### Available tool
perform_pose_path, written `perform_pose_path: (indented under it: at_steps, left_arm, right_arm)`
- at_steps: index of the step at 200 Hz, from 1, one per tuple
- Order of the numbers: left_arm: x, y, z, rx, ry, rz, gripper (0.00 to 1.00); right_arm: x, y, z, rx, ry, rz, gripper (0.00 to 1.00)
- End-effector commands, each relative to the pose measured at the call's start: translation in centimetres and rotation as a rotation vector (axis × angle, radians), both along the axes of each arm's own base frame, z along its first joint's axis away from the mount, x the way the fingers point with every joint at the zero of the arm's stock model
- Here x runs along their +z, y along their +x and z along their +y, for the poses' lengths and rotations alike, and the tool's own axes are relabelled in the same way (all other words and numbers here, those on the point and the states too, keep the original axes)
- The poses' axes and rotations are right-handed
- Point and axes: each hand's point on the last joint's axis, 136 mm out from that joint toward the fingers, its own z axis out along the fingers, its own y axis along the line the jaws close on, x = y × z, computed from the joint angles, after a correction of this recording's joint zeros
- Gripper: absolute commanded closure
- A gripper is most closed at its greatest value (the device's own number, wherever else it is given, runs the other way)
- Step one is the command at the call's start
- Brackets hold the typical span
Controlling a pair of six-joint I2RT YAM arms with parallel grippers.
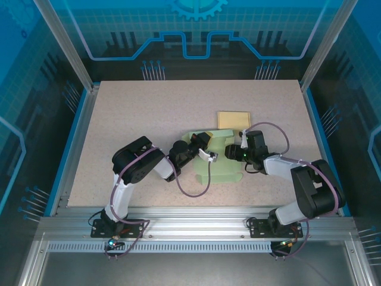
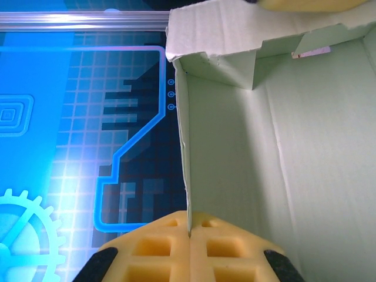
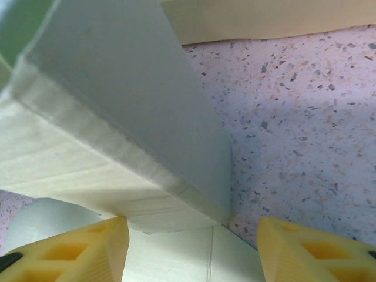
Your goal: Fold the paper box
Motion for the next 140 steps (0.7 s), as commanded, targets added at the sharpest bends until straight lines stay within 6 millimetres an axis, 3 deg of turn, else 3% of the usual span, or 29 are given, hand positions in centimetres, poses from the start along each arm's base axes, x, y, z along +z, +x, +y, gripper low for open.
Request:
perform_pose_path:
  at_steps: [1,59,97,127,140]
  left_arm:
    - [-0.4,-0.9,-0.9,-0.054,0.024,-0.003,1.00]
    - [-0.3,-1.4,-1.2,-0.071,0.023,0.003,1.00]
    - [-0.2,-1.6,-1.3,-0.074,0.017,0.004,1.00]
    - [0.8,-1.7,-1.5,-0.067,-0.019,0.004,0.92]
    - [1.4,-1.8,-1.6,-0.063,-0.044,0.010,0.83]
  right_arm:
    - [0.5,1.2,-0.1,-0.029,-0.032,-0.038,0.40]
    - [1.2,3.2,0.3,-0.030,-0.103,-0.093,0.43]
    - [1.2,3.4,0.0,-0.060,-0.161,-0.126,0.57]
    - [1.4,3.3,0.1,-0.083,-0.227,-0.153,0.71]
    - [1.4,3.3,0.1,-0.094,-0.256,-0.165,0.73]
